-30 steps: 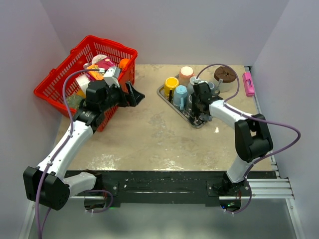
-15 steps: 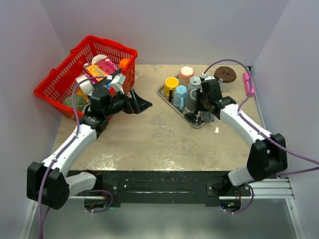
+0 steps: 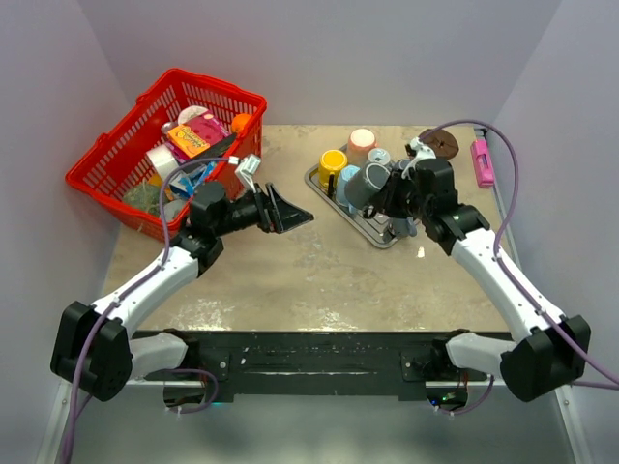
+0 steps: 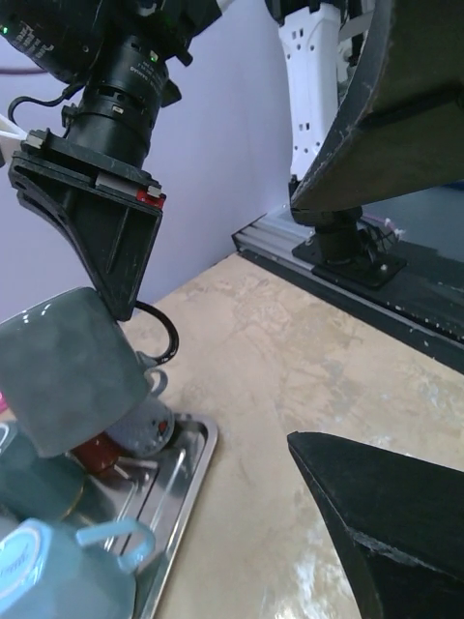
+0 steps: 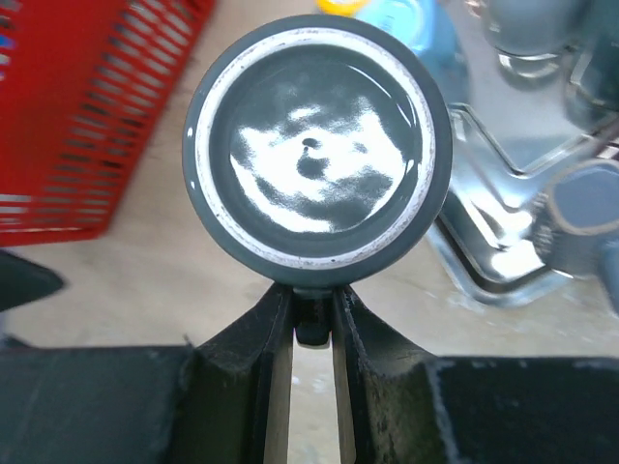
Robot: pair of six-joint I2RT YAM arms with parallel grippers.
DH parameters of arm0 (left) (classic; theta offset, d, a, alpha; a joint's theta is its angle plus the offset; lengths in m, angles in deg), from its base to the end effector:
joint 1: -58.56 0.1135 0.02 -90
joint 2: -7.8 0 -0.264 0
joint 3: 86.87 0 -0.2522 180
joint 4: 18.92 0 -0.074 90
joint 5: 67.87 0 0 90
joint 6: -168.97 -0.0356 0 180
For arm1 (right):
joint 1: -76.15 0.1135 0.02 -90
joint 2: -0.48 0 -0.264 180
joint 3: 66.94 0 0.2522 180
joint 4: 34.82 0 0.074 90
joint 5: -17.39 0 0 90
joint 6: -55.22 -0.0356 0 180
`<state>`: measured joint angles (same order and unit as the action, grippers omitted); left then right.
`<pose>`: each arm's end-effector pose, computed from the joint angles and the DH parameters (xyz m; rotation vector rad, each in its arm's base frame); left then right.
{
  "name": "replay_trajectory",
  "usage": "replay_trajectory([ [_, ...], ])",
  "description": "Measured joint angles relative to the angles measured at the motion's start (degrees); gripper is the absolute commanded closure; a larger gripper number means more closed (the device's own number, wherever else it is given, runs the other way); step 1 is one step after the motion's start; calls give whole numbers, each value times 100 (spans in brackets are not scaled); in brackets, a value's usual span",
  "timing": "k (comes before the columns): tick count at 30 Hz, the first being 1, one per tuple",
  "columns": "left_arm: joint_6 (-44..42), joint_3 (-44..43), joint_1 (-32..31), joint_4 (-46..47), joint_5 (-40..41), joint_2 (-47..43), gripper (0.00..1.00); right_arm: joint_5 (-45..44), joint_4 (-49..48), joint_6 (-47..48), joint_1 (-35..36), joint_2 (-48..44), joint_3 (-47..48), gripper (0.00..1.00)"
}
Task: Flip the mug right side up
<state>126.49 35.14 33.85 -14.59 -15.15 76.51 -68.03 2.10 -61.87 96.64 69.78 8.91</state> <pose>0.2396 -0.1340 0.3012 0.1775 1.8846 -1.4491 0.2535 0.0978 0.3339 0.0747 2.1519 0.5764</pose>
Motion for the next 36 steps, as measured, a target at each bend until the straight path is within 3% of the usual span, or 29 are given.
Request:
replay_trajectory([
  [9,973,479,-328,1408,9,28,1,1475,-2317,-1753,7,-457,-1012,100],
  [21,1853,654,-431,2798,382,247,2,2063,-5040,-3665,267,-444,-1659,100],
  [36,2938,525,-455,3965,861,577,29,2061,-6629,-4358,782,-11,-1912,100],
])
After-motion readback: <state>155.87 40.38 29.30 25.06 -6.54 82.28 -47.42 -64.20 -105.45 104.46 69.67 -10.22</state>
